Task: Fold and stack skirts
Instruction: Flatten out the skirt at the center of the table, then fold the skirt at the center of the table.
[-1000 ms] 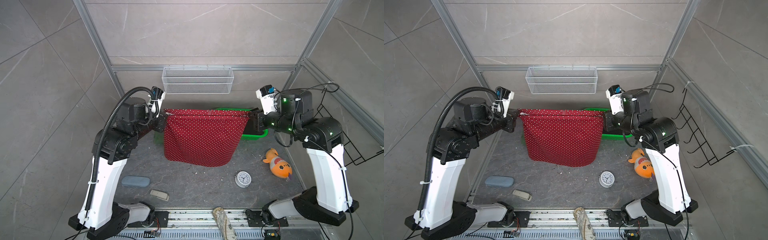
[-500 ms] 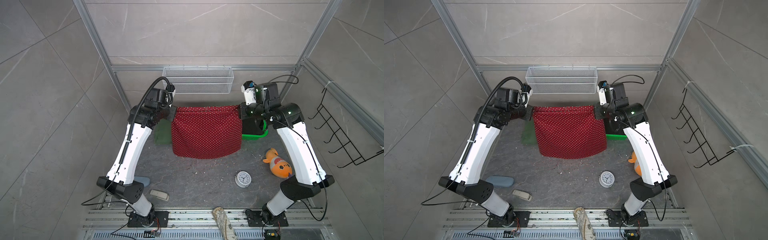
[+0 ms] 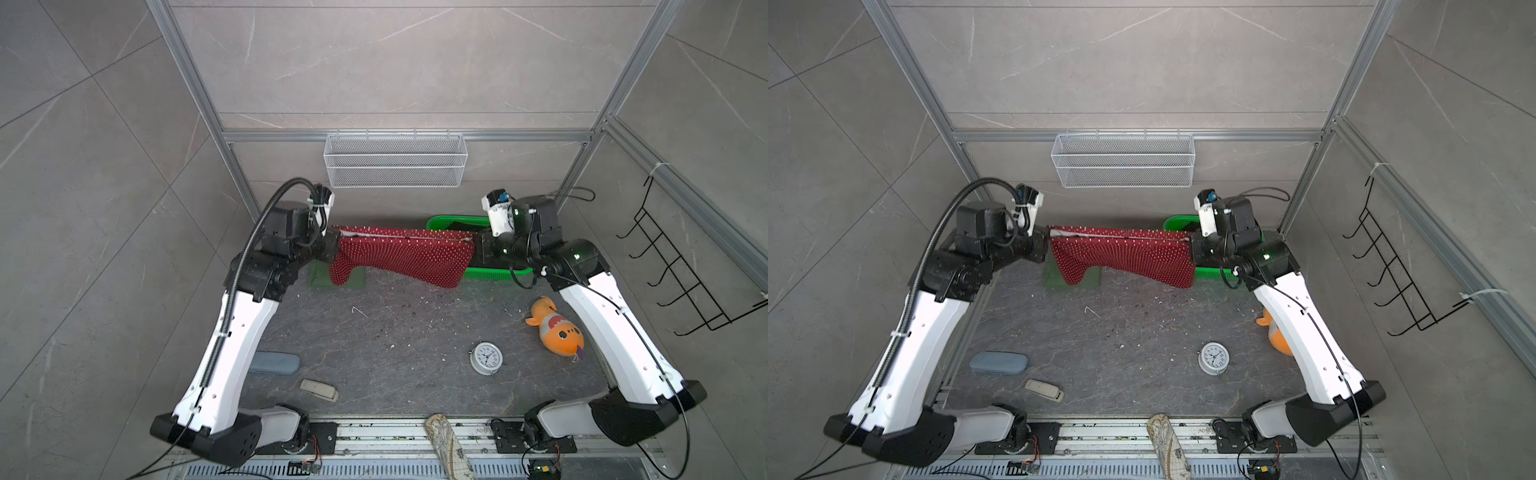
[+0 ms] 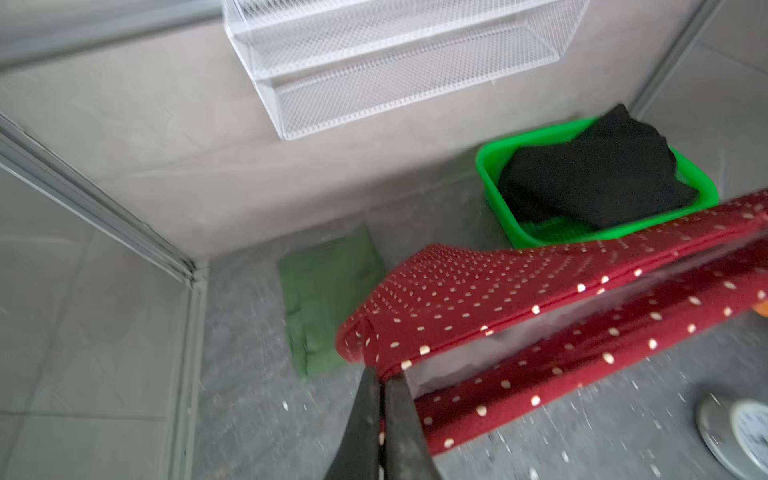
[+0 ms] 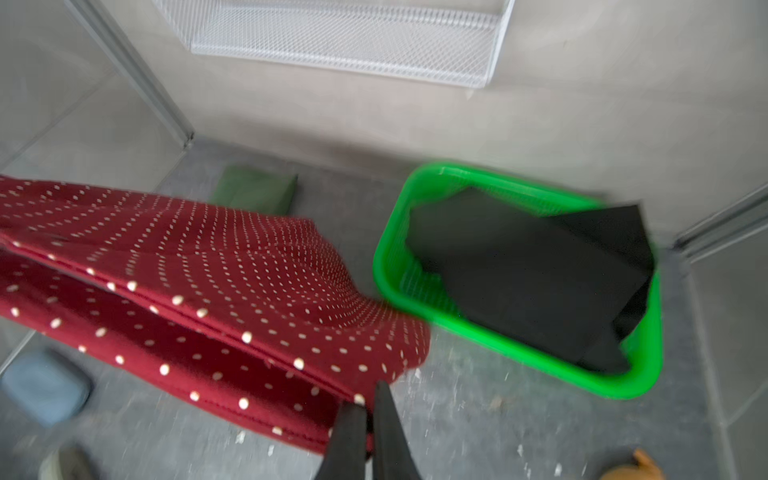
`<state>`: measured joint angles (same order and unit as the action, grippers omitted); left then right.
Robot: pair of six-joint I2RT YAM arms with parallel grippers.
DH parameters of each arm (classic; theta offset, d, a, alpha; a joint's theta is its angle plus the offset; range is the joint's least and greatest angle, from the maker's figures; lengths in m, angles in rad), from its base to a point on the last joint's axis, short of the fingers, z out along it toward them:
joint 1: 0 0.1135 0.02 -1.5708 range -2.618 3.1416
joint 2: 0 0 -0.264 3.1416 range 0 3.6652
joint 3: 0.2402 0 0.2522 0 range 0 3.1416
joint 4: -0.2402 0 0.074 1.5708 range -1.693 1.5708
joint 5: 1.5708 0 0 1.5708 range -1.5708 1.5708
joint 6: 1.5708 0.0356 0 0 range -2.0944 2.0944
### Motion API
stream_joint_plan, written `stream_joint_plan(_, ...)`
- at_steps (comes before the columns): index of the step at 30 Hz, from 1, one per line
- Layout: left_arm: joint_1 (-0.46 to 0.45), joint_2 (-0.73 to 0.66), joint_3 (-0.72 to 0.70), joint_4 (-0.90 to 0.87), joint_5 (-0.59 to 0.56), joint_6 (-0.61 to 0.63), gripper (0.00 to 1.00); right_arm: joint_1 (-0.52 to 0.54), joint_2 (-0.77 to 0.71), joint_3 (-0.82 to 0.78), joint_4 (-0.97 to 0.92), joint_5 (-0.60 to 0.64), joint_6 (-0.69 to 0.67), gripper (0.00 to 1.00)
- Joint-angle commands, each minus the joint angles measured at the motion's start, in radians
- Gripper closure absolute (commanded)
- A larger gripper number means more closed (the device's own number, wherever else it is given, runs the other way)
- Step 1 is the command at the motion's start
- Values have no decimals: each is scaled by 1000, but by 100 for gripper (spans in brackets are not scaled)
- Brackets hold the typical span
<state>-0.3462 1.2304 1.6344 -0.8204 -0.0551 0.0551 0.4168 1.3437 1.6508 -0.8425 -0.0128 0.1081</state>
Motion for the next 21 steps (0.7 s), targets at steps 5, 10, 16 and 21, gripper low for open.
stream_joint_plan(5,17,-247,-417,29,37,-205,100,-14,-218,-401,15,-170,100,100)
stream_joint_plan(10,15,-301,-594,-16,80,-308,100,-13,-280,-617,0,-247,175,100)
stream_joint_plan(16,14,-295,-720,-10,137,-369,100,-13,-289,-748,-3,-270,228,100)
stream_joint_plan(21,9,-269,-765,41,168,-382,100,-13,-240,-776,-7,-255,231,100)
